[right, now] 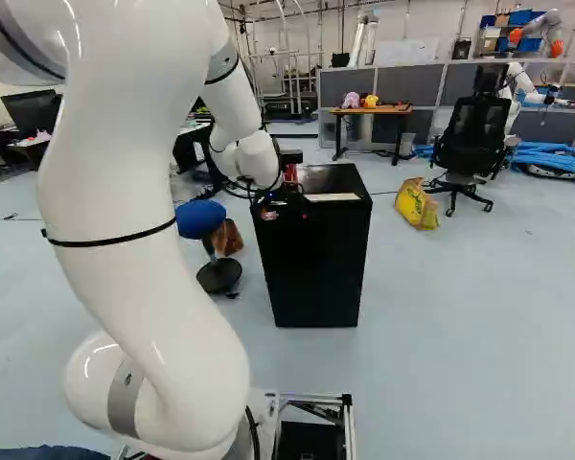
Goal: Grab a drink from the fridge
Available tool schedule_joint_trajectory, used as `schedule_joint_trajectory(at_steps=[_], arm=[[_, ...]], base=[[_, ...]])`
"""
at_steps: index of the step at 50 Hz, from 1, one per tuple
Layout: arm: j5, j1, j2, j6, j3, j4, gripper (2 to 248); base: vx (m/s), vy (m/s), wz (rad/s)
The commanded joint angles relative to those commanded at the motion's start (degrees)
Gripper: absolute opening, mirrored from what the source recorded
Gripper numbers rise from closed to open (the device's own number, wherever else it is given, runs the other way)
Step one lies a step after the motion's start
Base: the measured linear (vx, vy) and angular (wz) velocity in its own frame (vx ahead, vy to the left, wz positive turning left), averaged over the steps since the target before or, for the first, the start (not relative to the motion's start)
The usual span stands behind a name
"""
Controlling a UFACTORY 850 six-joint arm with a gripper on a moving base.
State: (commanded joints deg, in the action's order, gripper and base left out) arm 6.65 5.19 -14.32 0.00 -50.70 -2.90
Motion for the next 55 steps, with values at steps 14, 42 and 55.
schedule_joint_trajectory(at_steps=[14, 42, 55], arm=[[-0.14, -0.47, 3.17, 0.0, 3.77, 0.0, 247], [-5.69, -1.99, 9.14, 0.0, 10.5, 0.0, 247], [-9.68, -2.82, 10.15, 0.0, 11.59, 0.0, 247]], base=[[0.0, 0.0, 0.0], [0.0, 0.0, 0.0], [0.0, 0.0, 0.0]])
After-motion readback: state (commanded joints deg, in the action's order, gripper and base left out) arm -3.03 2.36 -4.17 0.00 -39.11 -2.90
